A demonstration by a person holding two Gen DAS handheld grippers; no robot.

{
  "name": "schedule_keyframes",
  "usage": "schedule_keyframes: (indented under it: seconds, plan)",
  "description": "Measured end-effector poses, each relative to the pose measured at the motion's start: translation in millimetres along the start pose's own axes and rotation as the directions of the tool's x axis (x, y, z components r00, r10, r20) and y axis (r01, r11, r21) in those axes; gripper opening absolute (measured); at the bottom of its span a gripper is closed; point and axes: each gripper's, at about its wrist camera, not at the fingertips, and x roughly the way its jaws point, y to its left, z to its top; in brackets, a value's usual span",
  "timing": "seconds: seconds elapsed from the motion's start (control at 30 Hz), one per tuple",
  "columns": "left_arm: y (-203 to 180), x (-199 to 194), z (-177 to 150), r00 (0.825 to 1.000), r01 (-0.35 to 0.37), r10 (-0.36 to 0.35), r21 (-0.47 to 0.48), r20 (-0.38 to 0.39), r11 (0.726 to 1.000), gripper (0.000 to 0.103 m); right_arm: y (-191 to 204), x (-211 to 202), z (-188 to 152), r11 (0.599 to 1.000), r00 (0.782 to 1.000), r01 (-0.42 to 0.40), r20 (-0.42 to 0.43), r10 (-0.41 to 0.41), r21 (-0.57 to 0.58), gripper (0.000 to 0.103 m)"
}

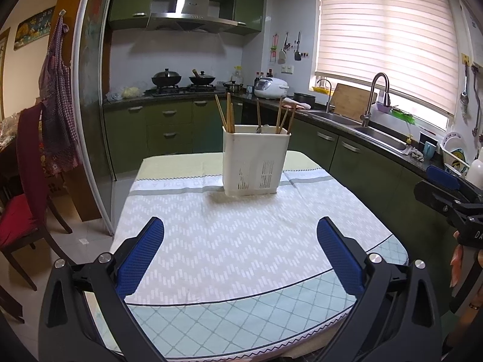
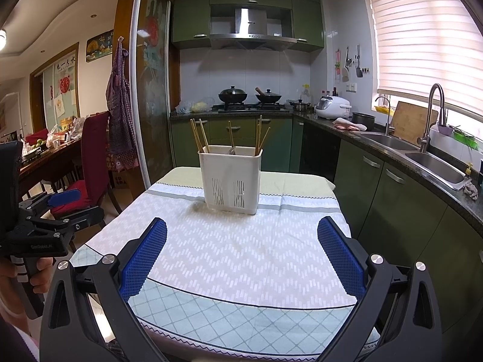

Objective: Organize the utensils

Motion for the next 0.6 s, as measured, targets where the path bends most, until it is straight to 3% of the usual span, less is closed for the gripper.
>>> schedule_keyframes:
  seconds: [0.13,0.27,0.6]
  plan:
    - [1,8,-1,1.0,0.008,-0.008,-0.009,-0.007,1.0,0.097,-1,9,-2,1.0,1.0,-0.003,-0.018,0.003,0.003,0.098]
    - [-1,10,-1,1.0,-0.028,0.028,0.005,0.014,1.0,0.097,-2,17,-4,1.0,1.0,-0.005,-0.03,0.005,0.008,0.098]
    - [8,24,0,0.998,-0.047,0.047,-0.007,-0.042,0.999,0.097,-4,33,-4,1.0,0.999,0.004,-0.05,-0.003,0.014,0.098]
